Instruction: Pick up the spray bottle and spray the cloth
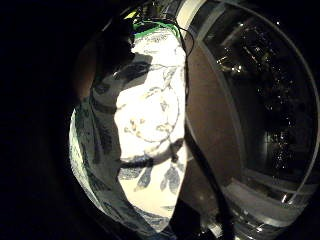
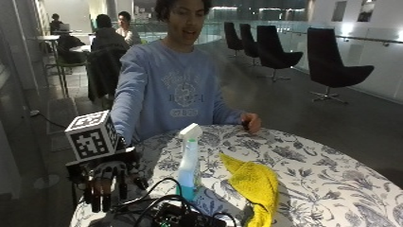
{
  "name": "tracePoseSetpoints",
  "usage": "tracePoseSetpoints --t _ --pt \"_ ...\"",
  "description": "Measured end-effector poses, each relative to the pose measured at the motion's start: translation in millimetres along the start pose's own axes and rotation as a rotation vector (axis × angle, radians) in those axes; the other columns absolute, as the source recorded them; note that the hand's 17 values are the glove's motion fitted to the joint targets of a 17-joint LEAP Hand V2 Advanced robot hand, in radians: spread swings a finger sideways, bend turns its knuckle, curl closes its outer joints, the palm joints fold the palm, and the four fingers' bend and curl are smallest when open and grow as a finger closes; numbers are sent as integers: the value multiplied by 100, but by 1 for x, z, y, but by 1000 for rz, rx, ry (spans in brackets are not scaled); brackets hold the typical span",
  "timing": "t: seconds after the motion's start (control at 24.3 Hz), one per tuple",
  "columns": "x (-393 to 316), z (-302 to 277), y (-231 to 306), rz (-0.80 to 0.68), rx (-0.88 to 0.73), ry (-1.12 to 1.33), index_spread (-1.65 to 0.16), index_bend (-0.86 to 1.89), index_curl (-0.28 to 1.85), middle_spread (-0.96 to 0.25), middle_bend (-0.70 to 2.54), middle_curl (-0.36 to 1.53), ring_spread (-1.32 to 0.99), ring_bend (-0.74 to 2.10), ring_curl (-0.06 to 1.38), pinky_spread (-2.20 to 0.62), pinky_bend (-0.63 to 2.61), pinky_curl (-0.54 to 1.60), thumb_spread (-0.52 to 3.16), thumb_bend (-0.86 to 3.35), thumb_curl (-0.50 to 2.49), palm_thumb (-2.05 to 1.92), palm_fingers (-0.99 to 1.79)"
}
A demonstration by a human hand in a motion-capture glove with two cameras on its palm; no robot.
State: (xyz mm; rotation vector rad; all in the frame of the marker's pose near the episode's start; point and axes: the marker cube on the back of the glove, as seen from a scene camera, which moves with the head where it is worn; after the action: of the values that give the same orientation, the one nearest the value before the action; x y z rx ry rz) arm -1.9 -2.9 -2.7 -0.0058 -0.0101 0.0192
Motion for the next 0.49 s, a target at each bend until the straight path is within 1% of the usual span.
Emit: tracePoseSetpoints --t 0.21,0.49 --pt "1 -5 -2 6 -2 4 -28 17 13 -1 30 14 2 36 15 13 33 14 66 32 14 52 61" --pt "8 -8 -2 -10 -12 44 -35 15 19 -1 31 21 3 36 20 17 32 20 91 30 19 56 59"
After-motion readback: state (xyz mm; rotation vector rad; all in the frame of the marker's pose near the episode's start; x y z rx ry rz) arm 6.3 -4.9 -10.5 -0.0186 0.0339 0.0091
